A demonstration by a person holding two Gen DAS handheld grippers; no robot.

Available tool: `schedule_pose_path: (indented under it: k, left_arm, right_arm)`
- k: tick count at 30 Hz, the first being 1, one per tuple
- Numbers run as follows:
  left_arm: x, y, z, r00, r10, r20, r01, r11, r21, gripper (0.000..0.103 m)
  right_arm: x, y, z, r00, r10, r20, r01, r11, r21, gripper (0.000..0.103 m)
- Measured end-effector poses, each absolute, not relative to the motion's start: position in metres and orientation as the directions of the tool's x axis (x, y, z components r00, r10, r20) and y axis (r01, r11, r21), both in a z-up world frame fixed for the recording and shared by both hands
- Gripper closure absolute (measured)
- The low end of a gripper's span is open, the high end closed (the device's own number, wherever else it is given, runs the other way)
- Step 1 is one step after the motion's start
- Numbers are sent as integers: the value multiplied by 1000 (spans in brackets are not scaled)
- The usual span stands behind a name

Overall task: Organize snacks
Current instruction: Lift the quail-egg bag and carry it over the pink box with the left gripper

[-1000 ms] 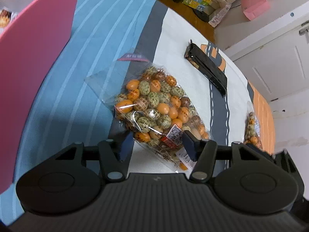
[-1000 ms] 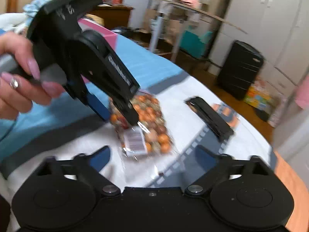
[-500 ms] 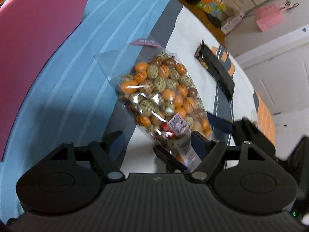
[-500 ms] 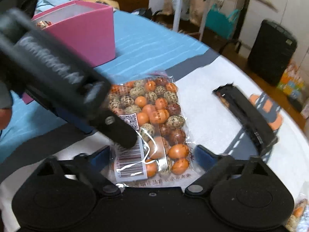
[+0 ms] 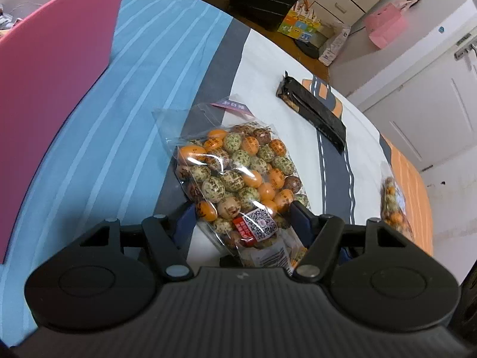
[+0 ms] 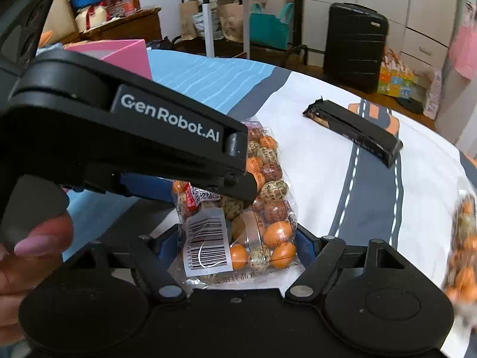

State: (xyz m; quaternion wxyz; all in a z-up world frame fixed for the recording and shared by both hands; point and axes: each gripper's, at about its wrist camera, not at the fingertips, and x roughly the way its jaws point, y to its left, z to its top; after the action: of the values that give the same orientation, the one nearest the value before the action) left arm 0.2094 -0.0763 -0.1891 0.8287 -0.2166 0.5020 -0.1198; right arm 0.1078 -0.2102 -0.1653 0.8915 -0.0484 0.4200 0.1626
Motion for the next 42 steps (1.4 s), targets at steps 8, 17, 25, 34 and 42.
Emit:
schedule_pose_path:
  k: [8, 17, 25, 34, 42]
  left_arm:
    - [189, -76, -166, 439, -394, -807, 39, 906, -421, 36]
    - [156, -60, -119, 432, -392, -812, 52, 910, -411, 36]
    - [127, -32, -71, 465, -414, -782, 77, 899, -431, 37]
    - [113, 12, -21, 582, -382, -718, 96, 909, -406, 37]
    - [132, 83, -2, 679, -241, -693, -50, 927, -371, 37]
  right_arm:
    - [85, -203, -156, 590, 254, -766, -253, 960, 123, 23]
    - [57, -193, -119, 606, 278, -746, -263, 954, 142, 23]
    - [36, -177, -78, 641, 287, -712, -315, 944, 96, 23]
    - [43, -146, -41, 691, 354, -631, -420, 906, 48, 23]
    - [97, -75, -29, 643, 483, -594, -581, 813, 31, 23]
